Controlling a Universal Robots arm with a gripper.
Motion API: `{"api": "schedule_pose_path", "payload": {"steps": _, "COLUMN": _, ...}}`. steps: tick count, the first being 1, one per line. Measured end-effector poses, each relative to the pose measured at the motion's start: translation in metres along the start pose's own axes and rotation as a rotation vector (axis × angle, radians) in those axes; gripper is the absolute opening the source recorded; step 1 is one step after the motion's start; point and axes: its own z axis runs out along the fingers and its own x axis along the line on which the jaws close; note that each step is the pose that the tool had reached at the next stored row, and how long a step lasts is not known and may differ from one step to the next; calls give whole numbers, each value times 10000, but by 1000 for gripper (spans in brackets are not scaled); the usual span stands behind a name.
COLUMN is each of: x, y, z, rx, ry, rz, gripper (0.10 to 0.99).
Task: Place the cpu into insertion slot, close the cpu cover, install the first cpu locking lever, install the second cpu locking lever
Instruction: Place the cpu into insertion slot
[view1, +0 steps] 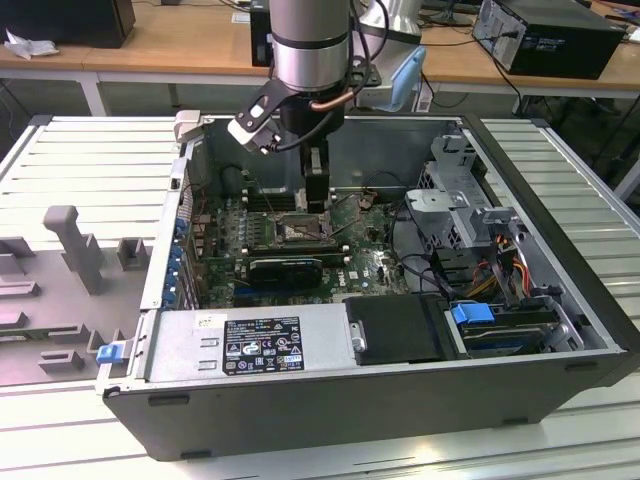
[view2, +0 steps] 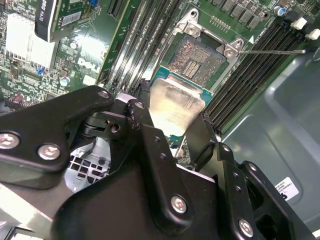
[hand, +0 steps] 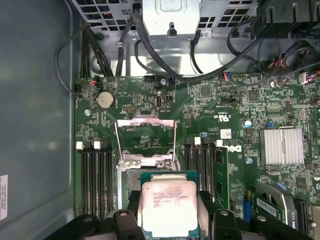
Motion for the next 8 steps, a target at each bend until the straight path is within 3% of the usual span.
{"api": "schedule_pose_path", "payload": {"steps": 8, "x": -1, "y": -5, "z": 49, "rx": 0, "ry": 2, "rz": 0, "gripper": 529}}
